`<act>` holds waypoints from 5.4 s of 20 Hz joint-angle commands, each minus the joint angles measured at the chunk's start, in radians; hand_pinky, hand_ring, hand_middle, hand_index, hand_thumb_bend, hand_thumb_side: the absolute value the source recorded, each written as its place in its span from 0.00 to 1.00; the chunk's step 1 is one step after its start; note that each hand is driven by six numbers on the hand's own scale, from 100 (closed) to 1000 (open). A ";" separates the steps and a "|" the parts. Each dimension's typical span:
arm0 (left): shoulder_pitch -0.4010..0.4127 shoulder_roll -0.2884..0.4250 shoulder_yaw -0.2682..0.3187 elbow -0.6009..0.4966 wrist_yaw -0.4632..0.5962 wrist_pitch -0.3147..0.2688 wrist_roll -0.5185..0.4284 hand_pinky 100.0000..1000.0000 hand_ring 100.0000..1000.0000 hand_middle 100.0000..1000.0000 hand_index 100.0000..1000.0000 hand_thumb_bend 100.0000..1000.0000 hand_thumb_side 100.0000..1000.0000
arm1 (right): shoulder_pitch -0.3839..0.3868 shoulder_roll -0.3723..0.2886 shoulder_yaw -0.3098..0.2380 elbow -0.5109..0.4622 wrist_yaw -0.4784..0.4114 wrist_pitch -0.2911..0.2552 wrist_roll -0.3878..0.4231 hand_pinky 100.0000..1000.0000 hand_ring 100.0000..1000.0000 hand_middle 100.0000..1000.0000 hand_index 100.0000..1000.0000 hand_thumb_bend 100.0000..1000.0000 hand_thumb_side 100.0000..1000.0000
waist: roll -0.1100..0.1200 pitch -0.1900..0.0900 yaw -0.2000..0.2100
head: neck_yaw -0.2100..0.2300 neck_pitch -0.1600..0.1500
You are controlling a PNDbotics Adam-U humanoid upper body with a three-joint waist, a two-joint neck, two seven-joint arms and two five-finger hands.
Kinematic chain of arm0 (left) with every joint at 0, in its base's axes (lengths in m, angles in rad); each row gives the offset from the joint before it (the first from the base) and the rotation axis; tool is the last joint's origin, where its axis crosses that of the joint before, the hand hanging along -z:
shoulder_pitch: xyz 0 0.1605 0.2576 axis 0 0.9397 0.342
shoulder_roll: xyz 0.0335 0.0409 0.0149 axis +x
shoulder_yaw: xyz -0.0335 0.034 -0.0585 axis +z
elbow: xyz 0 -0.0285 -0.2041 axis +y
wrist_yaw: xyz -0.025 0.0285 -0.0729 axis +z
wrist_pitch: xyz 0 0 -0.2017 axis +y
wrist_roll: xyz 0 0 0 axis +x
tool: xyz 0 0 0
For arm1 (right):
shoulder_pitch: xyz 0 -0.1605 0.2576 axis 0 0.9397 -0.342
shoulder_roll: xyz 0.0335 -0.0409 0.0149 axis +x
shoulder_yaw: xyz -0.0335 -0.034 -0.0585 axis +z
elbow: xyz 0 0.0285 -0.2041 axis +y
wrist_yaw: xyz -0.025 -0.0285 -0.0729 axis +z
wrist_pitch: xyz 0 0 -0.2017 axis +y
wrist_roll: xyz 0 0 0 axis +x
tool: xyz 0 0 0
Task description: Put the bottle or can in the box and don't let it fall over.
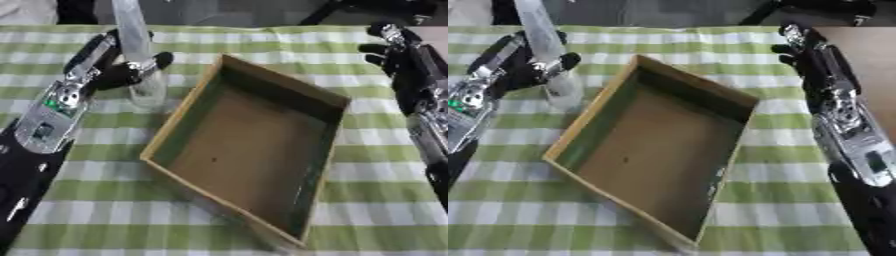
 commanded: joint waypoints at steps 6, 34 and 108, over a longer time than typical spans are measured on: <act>-0.011 0.009 0.005 0.002 0.000 0.011 0.014 0.98 0.70 0.63 0.75 0.33 0.32 | -0.017 -0.014 -0.008 -0.005 -0.004 -0.001 -0.004 0.89 0.79 0.85 0.85 0.00 0.73 | -0.004 -0.022 0.002 | -0.001 -0.013; -0.005 0.011 0.018 0.021 0.080 0.059 0.067 0.92 0.48 0.12 0.19 0.00 0.06 | -0.022 -0.009 -0.013 -0.002 -0.004 -0.003 -0.011 0.89 0.78 0.85 0.85 0.00 0.73 | -0.008 -0.027 0.003 | -0.009 -0.014; 0.042 -0.121 -0.163 -0.310 0.177 0.062 -0.027 1.00 0.73 0.74 0.81 0.54 0.35 | -0.003 -0.007 -0.055 0.012 -0.009 -0.020 -0.052 0.89 0.78 0.84 0.85 0.00 0.68 | -0.005 -0.130 -0.011 | -0.027 0.048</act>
